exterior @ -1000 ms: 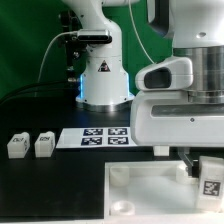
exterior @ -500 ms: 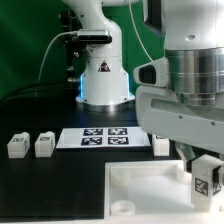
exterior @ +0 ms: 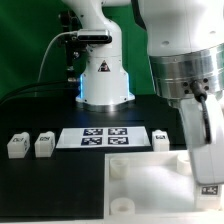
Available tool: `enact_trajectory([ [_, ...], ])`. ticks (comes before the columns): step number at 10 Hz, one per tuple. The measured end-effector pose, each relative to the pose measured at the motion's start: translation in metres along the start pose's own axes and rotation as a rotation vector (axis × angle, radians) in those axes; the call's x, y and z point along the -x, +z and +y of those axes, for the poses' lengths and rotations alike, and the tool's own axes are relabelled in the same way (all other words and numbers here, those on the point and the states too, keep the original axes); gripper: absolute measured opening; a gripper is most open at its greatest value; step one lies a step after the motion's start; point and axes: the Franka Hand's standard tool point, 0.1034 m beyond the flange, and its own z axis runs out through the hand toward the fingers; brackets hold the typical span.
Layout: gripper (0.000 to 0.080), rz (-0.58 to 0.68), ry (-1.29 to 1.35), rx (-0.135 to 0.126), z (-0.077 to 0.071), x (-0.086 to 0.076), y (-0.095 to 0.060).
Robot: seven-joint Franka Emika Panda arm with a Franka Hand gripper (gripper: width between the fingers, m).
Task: Assemble one leg
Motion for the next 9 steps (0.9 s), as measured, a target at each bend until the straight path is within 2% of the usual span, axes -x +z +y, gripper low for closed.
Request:
enact_trajectory([
  [4, 0.0296, 0.019, 0.205, -0.008, -0.0004, -0.0024, -0.0006],
  [5, 0.0463, 0.02, 0.196, -0.004, 0.0011, -0.0017, 0.0008],
  [6, 0.0463, 0.02, 0.193, -0.004, 0.0011, -0.0016, 0.0008],
  [7, 0.0611, 0.02, 0.193, -0.004, 0.0012, -0.0016, 0.0009],
  [9, 0.0638, 0.022, 0.186, 0.002, 0.0084, 0.0018, 0.0018],
])
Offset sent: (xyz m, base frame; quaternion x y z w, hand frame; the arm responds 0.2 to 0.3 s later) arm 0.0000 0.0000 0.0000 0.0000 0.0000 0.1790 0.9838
